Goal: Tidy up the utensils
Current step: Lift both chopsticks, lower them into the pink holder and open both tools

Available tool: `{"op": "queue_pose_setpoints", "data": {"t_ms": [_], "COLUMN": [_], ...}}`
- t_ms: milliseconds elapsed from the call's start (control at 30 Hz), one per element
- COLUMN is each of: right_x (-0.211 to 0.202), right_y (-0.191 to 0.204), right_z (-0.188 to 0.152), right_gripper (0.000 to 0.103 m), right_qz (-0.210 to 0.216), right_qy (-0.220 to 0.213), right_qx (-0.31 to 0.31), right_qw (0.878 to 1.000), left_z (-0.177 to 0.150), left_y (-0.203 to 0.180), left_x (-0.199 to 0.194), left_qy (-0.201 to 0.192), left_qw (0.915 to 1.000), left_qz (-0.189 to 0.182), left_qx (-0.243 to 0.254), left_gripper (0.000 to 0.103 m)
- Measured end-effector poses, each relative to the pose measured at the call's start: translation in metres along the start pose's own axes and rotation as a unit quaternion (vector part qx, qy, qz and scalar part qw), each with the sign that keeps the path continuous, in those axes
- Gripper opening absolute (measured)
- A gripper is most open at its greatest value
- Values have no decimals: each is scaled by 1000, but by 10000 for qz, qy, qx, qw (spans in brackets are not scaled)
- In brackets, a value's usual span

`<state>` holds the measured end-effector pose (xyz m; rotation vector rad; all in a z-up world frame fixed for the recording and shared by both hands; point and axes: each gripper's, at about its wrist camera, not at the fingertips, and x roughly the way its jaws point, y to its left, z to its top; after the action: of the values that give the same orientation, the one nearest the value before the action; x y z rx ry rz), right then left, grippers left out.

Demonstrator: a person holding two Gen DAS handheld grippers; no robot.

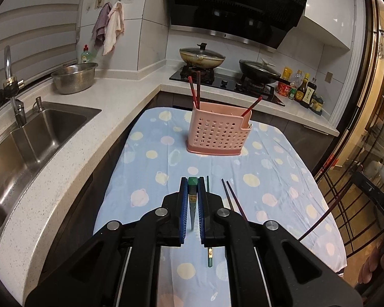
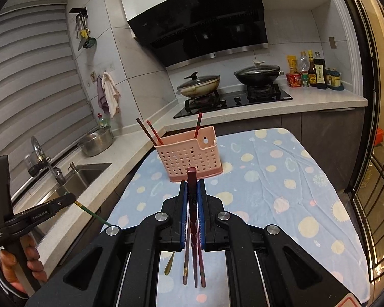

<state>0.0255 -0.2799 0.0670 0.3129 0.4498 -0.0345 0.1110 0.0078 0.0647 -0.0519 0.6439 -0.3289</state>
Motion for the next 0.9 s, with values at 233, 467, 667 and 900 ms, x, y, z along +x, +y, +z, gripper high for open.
{"op": "queue_pose_setpoints", "data": {"t_ms": [233,467,667,900], "right_x": [9,36,69,115], "right_y": [2,3,4,19], "right_z": [26,61,108,165], "right_gripper": [7,7,7,7], "right_qz": [140,272,360,405], "right_qy": [-177,-293,-512,-770], "right_qx": [-11,12,76,68], "right_qw": [9997,9992,9980,9962], "left_z": [34,76,129,193], "left_y": [-13,-30,-41,-50], "left_x": [7,19,30,49], "left_qy": [-203,-453,-779,-1184], "left_qw": [9997,9984,9962,9921], "left_qz": [-108,-181,-176,-177], "left_qx": [119,270,345,366], "left_gripper": [7,7,7,7]}}
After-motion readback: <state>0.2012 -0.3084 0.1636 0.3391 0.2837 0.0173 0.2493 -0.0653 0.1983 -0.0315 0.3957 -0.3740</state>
